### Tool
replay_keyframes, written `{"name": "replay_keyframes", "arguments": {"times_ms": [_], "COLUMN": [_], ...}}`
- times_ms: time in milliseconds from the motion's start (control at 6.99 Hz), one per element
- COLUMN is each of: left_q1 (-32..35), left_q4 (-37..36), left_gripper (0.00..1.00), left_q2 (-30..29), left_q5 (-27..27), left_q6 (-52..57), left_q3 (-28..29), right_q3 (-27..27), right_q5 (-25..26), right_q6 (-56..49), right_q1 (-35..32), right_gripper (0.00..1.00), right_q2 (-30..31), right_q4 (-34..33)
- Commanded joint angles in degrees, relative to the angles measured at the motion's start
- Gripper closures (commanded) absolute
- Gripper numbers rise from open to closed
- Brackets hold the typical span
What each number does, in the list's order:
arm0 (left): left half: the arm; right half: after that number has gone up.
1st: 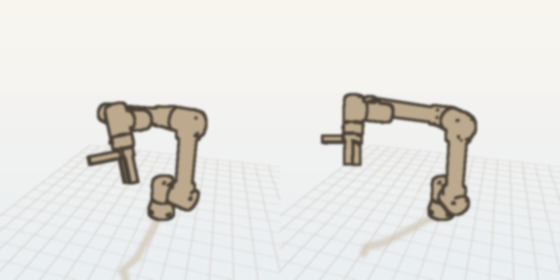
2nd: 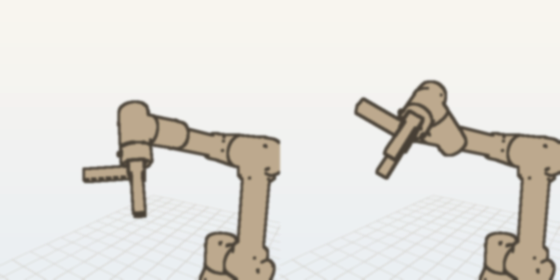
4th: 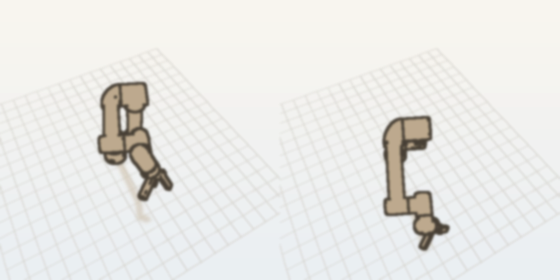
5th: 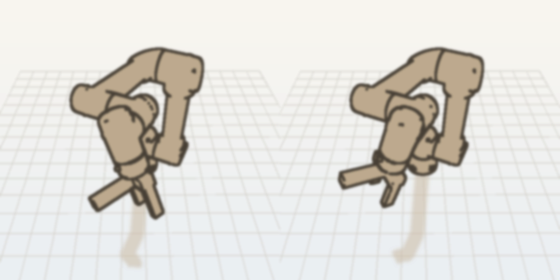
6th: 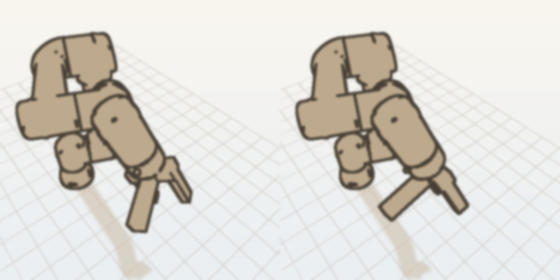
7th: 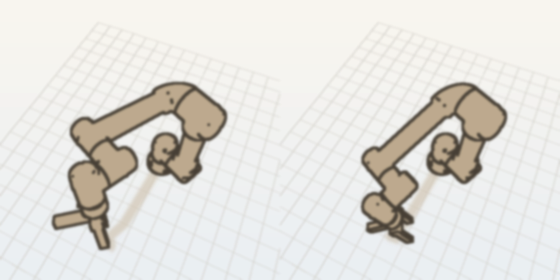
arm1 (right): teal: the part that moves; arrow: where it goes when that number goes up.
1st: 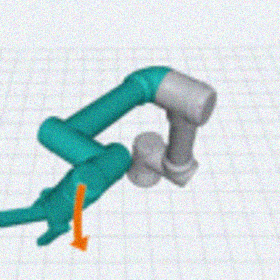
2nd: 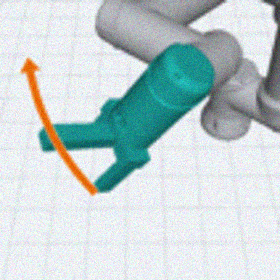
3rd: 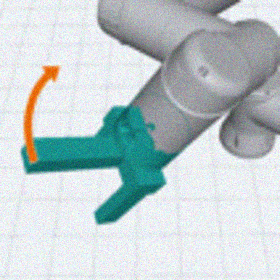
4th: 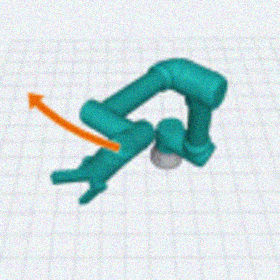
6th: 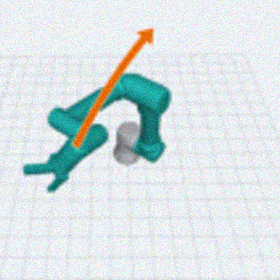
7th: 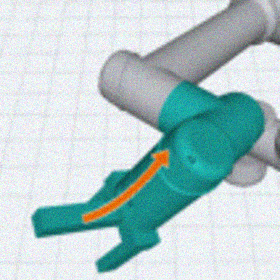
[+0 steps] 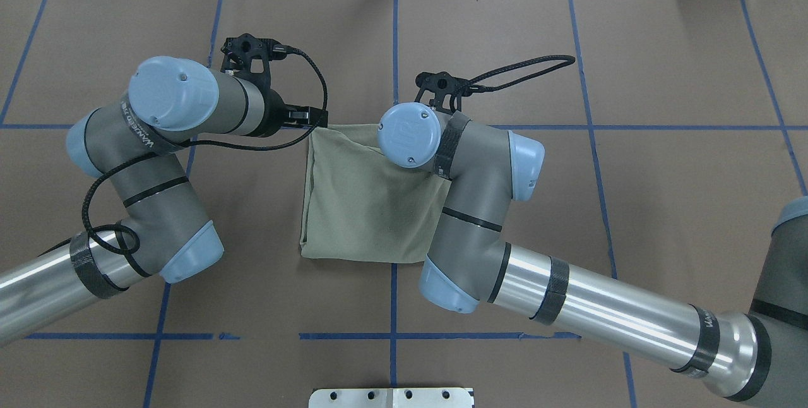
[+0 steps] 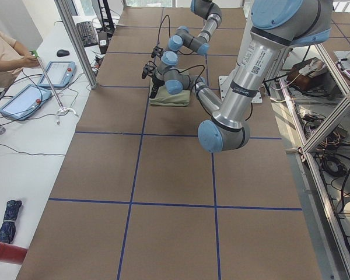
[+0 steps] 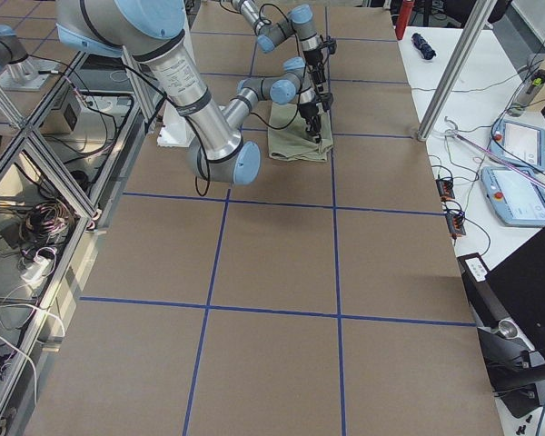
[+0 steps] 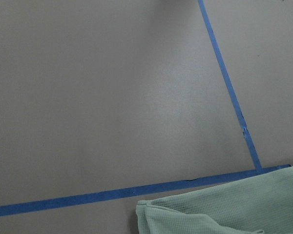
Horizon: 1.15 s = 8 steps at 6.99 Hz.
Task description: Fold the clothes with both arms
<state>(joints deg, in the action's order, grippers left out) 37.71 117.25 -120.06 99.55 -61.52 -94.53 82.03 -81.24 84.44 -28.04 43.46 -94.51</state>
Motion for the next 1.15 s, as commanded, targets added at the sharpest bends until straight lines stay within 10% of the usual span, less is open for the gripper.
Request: {"name": "replay_keyframes", "arguments": {"times_ms": [0, 143, 286, 1002], "left_q1": [0.0, 0.0, -0.09, -2.8], "left_q4": [0.0, 0.0, 0.0, 3.74], "left_gripper": [0.0, 0.0, 0.0, 0.04], "left_q2": [0.0, 0.0, 0.0, -0.78], "left_q5": [0.03, -0.06, -0.06, -1.19], "left_q6": [0.0, 0.0, 0.0, -8.83], "left_q3": [-0.04, 0.05, 0.05, 4.59], "right_q3": [-1.61, -1.61, -1.79, 3.64], "right_q5": [0.82, 0.82, 0.82, -14.26], "right_q6": [-0.33, -0.67, -1.11, -12.96], "right_q1": [-0.79, -0.97, -0.97, -8.07], "right_gripper": [1.0, 0.34, 0.0, 0.0], "right_q2": [0.23, 0.14, -0.47, -0.4], "right_q4": [0.29, 0.64, 0.56, 0.56]}}
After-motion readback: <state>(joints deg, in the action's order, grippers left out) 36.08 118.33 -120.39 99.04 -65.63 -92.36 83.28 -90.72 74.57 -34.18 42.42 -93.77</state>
